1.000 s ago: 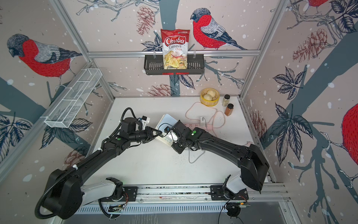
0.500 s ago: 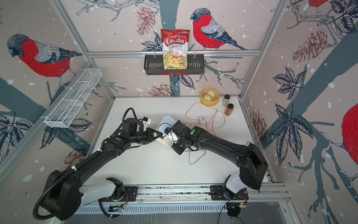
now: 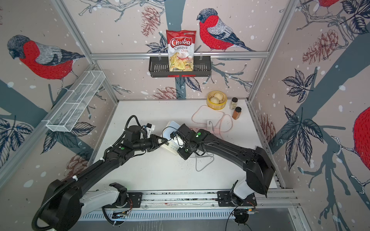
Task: Charge the electronic scale
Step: Insert the charging cable into the electronic scale.
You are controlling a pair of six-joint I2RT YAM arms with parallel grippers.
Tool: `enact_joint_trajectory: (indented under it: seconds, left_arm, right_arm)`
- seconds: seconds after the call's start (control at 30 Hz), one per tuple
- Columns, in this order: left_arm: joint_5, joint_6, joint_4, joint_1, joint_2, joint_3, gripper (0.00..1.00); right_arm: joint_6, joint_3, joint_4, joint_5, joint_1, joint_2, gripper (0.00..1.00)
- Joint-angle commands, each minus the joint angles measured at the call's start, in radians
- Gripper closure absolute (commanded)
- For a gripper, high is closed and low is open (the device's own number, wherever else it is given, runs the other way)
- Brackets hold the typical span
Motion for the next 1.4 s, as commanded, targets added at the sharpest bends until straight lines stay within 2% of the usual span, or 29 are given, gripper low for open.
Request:
enact_joint_trajectory:
  seconds: [0.0, 0.07, 0.13, 0.3, 0.53, 0.63, 0.77, 1.0, 1.37]
  left_arm:
    - [0.131, 0.059, -0.095, 0.055, -0.011, 0.01, 1.0]
    - [0.156, 0.109, -0.14, 0.086, -0.001, 0.034, 1.0]
    - [0.177, 0.147, -0.17, 0.114, 0.012, 0.05, 1.0]
    - [0.228, 0.182, -0.175, 0.187, 0.025, 0.065, 1.0]
    - [0.28, 0.236, -0.158, 0.26, 0.091, 0.086, 1.0]
    - [0.285, 0.255, -0.163, 0.266, 0.119, 0.108, 1.0]
    - [0.289, 0.267, -0.174, 0.276, 0.147, 0.133, 1.0]
    - [0.317, 0.277, -0.173, 0.282, 0.182, 0.159, 1.0]
    - [0.342, 0.279, -0.175, 0.282, 0.189, 0.18, 1.0]
  right_arm:
    - [-0.01, 0.014, 0.708, -0.017, -0.01, -0.028, 0.62]
    - [-0.027, 0.016, 0.661, -0.013, -0.011, -0.033, 0.5]
    - [-0.034, 0.014, 0.625, -0.017, -0.01, -0.044, 0.43]
    - [-0.027, -0.008, 0.573, 0.024, -0.018, -0.108, 0.36]
    - [0.029, -0.122, 0.6, 0.043, -0.117, -0.219, 0.31]
    - [-0.008, -0.159, 0.565, 0.017, -0.127, -0.218, 0.3]
    - [-0.043, -0.204, 0.506, -0.082, -0.117, -0.193, 0.29]
    - [-0.083, -0.323, 0.572, -0.1, -0.059, -0.181, 0.26]
    - [-0.143, -0.282, 0.62, -0.117, -0.069, -0.037, 0.4]
